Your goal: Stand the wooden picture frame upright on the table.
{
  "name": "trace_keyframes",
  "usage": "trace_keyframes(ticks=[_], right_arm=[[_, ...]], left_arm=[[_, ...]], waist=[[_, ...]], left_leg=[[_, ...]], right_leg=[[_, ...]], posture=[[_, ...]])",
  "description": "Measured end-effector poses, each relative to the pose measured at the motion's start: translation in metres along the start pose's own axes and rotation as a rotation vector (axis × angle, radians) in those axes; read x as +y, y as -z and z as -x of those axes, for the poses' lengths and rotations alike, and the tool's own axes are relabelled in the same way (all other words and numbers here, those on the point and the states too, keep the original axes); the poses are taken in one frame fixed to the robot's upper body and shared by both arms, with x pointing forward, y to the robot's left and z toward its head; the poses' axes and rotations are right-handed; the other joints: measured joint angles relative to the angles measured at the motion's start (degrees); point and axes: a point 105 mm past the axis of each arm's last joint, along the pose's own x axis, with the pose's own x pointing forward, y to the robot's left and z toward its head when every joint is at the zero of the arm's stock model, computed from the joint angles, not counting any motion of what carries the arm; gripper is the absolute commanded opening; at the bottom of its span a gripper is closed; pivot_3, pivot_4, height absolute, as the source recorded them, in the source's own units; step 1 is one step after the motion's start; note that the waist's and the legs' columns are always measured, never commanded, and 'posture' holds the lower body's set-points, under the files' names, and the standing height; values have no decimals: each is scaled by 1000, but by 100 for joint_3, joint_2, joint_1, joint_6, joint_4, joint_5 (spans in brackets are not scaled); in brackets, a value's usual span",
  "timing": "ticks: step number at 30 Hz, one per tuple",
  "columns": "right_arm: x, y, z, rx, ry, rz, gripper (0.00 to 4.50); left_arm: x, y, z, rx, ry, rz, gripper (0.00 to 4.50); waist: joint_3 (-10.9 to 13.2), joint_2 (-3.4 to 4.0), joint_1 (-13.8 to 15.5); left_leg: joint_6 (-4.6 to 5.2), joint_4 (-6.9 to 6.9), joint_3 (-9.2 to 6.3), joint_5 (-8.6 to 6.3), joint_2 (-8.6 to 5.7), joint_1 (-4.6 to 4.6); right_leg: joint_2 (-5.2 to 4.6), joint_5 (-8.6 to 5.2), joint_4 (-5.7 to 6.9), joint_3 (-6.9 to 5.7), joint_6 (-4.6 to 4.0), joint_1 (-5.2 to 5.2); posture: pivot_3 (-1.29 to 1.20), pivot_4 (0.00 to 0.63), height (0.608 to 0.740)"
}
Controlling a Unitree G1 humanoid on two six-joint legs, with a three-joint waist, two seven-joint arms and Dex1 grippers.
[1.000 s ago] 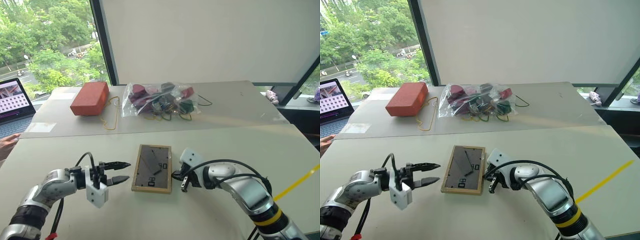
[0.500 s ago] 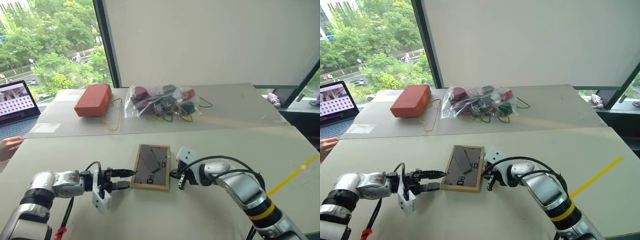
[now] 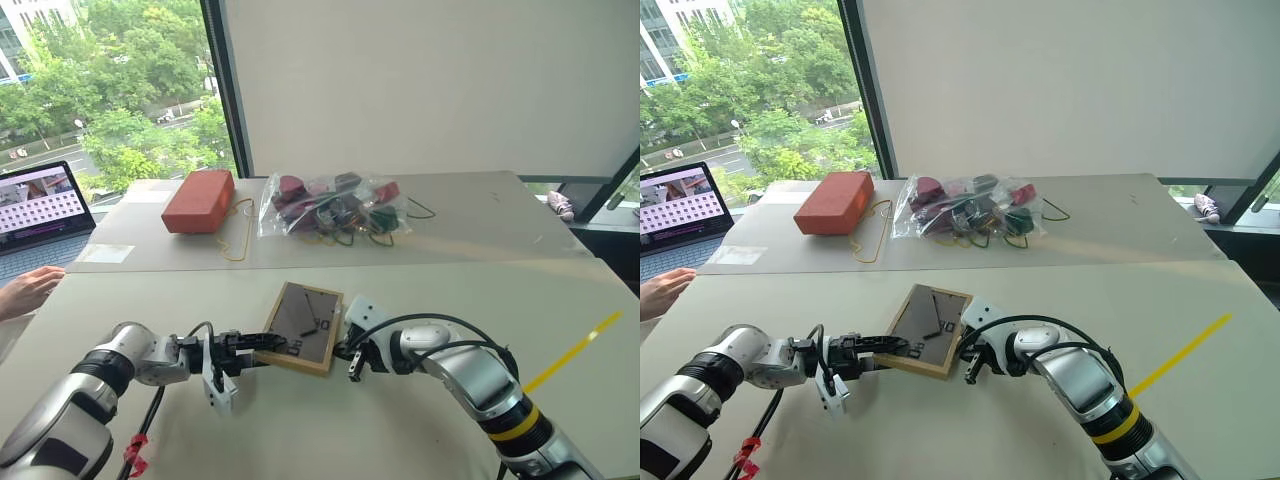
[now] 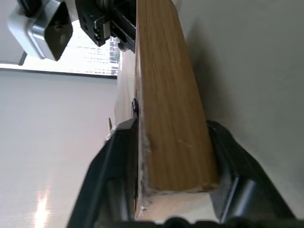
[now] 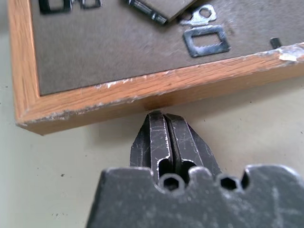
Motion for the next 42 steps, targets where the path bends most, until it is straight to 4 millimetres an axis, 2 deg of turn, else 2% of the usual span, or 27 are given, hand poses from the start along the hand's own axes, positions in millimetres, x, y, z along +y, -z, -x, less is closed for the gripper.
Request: trace_keyframes(ticks=[4,7,9,10,12,13,14,15,16,18,20,21,27,30,33,36,39,42], right_arm=[[-16,7,15,27,55,-1,0],[-36,7,43,17,103,-8,0],[-47,-5,57,-34,130,-20,597],[-54,-15,61,-80,142,-41,723],[-69,-51,68,-210,161,-65,1360],[-68,-68,67,-262,138,-62,1839],[-63,-80,62,-299,100,-64,2034],[-58,-89,54,-323,47,-93,2568],[-51,-96,42,-332,-21,-144,2811],[-39,-101,19,-314,-127,-206,3572],[-33,-98,1,-253,-196,-238,4278],[-32,-95,-5,-222,-220,-253,4469],[-37,-77,-26,-113,-253,-282,4469],[-35,-78,-33,-103,-288,-282,4469],[-24,-81,-40,-106,-354,-278,4469],[-16,-83,-40,-116,-407,-269,4469],[1,-85,-34,-151,-507,-302,4469],[1,-87,-25,-173,-515,-314,4469]], left_arm=[[-1,0,0,5,-10,-6,1175],[-2,-1,1,8,-10,-11,1175],[-4,-1,5,18,-11,-7,1175],[-4,-1,7,25,-11,-5,1175],[-5,-1,7,34,-13,-8,1175],[-6,-1,6,38,-19,-6,1175],[-5,-1,5,36,-22,-4,1175],[-5,-1,5,37,-26,-2,1175],[-5,-2,5,37,-27,-1,1175],[-5,-2,2,36,-34,-6,1175],[-4,-2,0,38,-47,-8,1175],[-3,-2,0,38,-51,-8,1175],[-3,-2,-1,38,-46,-9,1175],[-4,-3,0,37,-35,-10,1175],[-6,-3,0,39,-30,-11,1175],[-6,-3,0,43,-28,-13,1175],[-5,-3,0,51,-41,-8,1175],[-3,-6,-3,42,-62,-5,1175]], waist=[[-2,4,7],[-11,19,-3],[-14,24,-31],[-15,26,-65],[-22,38,-82],[-27,46,-71],[-29,47,-70],[-32,50,-71],[-37,58,-71],[-40,64,-40],[-41,65,-9],[-41,65,2],[-42,69,10],[-49,79,-12],[-60,97,-25],[-64,103,-34],[-63,103,-32],[-62,100,-16]], left_leg=[[-1,0,2,1,0,0],[-1,-3,3,1,0,1],[-1,-4,4,1,0,2],[-1,-4,7,1,1,7],[-1,-11,4,1,2,12],[-1,-13,2,1,2,15],[-1,-14,3,1,3,17],[-1,-14,3,1,2,17],[-1,-14,5,1,1,14],[-1,-11,4,1,0,7],[-1,-10,4,1,-3,-1],[-1,-10,4,1,-3,-2],[-1,-13,4,1,-4,-2],[-1,-13,5,1,-3,-2],[-1,-14,4,1,-4,-2],[0,-14,3,1,-3,-1],[0,-13,1,1,-4,-6],[-1,-12,-4,1,-3,-18]], right_leg=[[-1,0,-1,1,1,0],[0,-1,-3,2,1,0],[0,-1,-2,2,1,0],[1,0,0,4,0,0],[2,0,4,4,-1,0],[3,-1,5,2,-2,0],[3,-1,5,2,-2,0],[3,-1,4,2,-2,1],[1,0,4,3,-3,0],[0,0,6,2,-3,-5],[-3,1,7,0,-2,-9],[-3,1,6,0,-1,-9],[-2,0,5,0,-1,-13],[-2,0,6,1,-1,-12],[-2,0,7,1,-1,-12],[-2,0,8,1,-1,-10],[-2,0,12,0,-1,-12],[-2,1,12,-6,0,-16]], posture=[[0,150,740],[0,150,740],[0,150,740],[0,150,740],[0,150,740],[0,150,740],[0,150,740],[0,150,740],[0,150,740],[0,150,740],[0,150,740],[0,150,740],[0,150,740],[0,150,740],[0,150,740],[0,150,740],[0,150,740],[0,150,740]])
